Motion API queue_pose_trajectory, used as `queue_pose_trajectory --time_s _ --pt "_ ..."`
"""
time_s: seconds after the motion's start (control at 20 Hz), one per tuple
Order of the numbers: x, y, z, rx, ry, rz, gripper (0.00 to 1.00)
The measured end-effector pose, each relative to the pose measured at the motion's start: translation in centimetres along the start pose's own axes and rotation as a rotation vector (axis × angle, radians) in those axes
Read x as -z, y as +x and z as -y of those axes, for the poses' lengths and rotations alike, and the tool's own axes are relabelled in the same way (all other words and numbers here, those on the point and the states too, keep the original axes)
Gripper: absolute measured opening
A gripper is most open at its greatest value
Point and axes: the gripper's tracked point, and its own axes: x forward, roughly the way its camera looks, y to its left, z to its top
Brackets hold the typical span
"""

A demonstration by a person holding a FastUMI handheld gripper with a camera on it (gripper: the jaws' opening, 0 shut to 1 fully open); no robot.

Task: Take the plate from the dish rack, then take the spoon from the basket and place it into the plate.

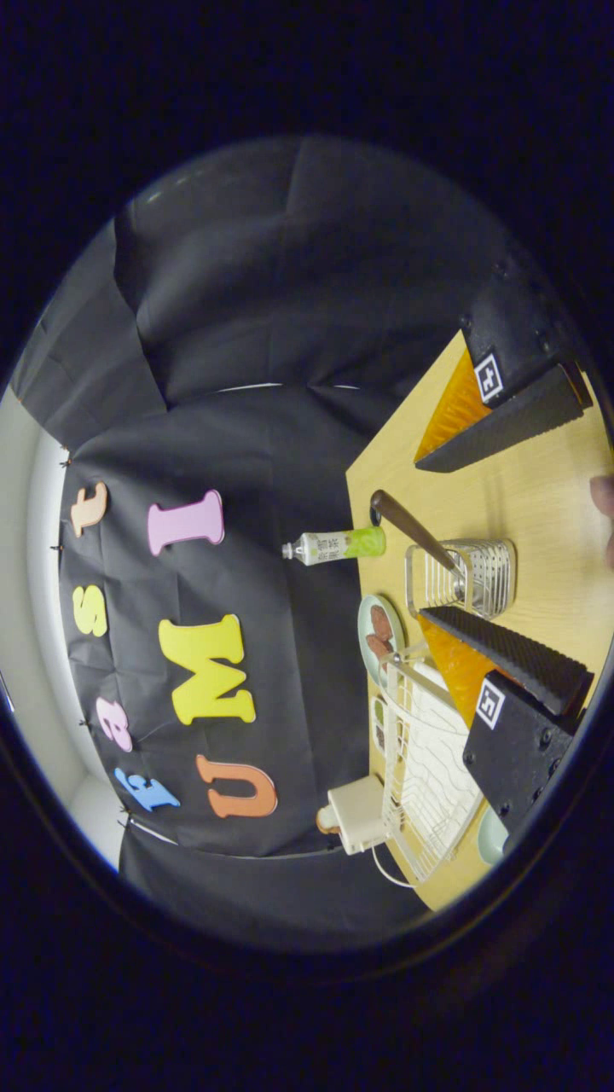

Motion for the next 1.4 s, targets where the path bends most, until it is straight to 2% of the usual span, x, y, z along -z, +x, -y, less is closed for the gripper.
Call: queue_pose_trajectory --time_s 0.3,0.4,0.65,0.8,1.05,1.4 --pt "-1.0 3.9 0.6 -0.029 0.058 0.008 1.00" --pt "-1.0 4.6 0.1 -0.048 0.054 -0.006 0.96" --pt "-0.8 4.5 -1.2 -0.091 0.054 -0.030 0.67" --pt "-1.4 3.9 -1.8 -0.095 0.043 -0.026 0.54" --pt "-2.2 3.0 -3.5 -0.119 0.032 -0.024 0.23" --pt "-4.4 2.5 -3.9 -0.108 0.022 -0.028 0.15"
